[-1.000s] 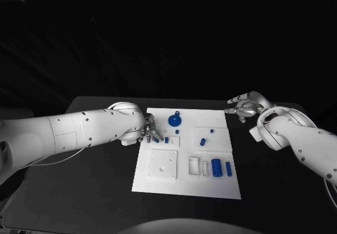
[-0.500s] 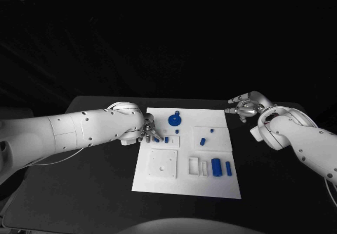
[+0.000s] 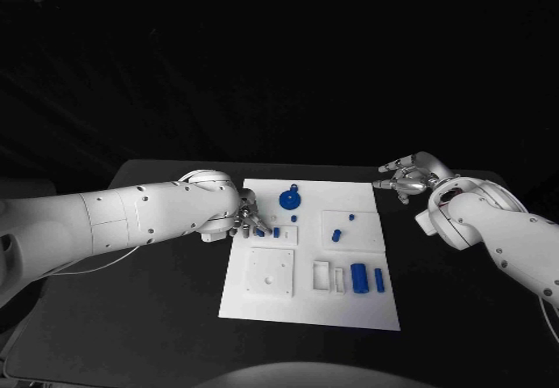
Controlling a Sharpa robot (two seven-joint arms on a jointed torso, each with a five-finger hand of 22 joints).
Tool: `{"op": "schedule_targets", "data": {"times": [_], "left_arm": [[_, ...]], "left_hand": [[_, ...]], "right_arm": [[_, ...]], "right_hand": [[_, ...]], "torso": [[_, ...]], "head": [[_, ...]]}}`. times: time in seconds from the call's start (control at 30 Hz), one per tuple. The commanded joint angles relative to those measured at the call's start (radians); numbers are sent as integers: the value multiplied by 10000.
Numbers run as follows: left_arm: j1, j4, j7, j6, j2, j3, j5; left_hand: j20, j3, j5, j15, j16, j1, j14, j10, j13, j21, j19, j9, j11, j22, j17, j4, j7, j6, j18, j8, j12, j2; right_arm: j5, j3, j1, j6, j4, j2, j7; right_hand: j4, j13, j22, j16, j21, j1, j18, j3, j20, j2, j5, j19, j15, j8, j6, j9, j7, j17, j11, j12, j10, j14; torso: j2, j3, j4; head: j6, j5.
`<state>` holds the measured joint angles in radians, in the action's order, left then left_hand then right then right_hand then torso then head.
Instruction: Assemble the parts on the task board
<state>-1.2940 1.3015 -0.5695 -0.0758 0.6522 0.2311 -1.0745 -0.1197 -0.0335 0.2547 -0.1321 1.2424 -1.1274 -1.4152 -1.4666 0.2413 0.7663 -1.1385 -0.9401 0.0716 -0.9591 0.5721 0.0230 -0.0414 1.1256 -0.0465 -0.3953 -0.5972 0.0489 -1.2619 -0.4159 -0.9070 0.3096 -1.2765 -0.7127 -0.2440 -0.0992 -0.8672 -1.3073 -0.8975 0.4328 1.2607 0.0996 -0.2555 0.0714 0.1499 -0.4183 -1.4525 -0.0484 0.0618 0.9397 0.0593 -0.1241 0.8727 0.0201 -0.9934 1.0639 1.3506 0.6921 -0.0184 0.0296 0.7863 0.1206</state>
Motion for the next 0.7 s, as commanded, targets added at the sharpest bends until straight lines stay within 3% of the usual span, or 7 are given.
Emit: {"op": "schedule_targets", "data": {"times": [0.03, 0.43, 0.7], "left_arm": [[151, -28, -256, -340, -40, 107, -34], [149, -134, -260, -400, -19, 105, -44], [148, -163, -266, -554, 16, 104, -6]], "left_hand": [[-37, 103, 29, 5, -14, -248, -32, -493, 4, -52, -12, -14, 80, -8, -20, -123, 44, -40, 10, 58, -23, 84], [-21, 158, -3, 11, -9, -503, -34, -494, 0, -67, -9, 4, 79, -10, -8, -347, 48, -42, 7, 94, -21, 102], [-3, 161, -39, 20, -18, -475, -21, -493, -3, -75, -1, 1, 70, -12, -26, -300, 59, -64, -4, 102, -13, 199]], "right_arm": [[-28, -4, 12, -96, -7, -3, 62], [-28, -4, 20, -113, 5, -9, 54], [-28, -4, 25, -127, 12, -4, 48]], "right_hand": [[36, 13, -431, -11, -61, -38, 167, 49, -26, -13, -51, -23, -26, -28, -48, 2, -10, -16, -22, -22, -76, -64], [36, 13, -431, -11, -61, -38, 167, 49, -26, -13, -51, -23, -26, -28, -48, 2, -10, -16, -22, -22, -76, -64], [36, 13, -431, -11, -61, -38, 167, 49, -26, -13, -51, -23, -26, -28, -48, 2, -10, -16, -22, -22, -76, -64]], "torso": [[-2, 8, -5], [6, 18, -9], [3, 14, -4]], "head": [[-8, 11], [14, 9], [30, 12]]}}
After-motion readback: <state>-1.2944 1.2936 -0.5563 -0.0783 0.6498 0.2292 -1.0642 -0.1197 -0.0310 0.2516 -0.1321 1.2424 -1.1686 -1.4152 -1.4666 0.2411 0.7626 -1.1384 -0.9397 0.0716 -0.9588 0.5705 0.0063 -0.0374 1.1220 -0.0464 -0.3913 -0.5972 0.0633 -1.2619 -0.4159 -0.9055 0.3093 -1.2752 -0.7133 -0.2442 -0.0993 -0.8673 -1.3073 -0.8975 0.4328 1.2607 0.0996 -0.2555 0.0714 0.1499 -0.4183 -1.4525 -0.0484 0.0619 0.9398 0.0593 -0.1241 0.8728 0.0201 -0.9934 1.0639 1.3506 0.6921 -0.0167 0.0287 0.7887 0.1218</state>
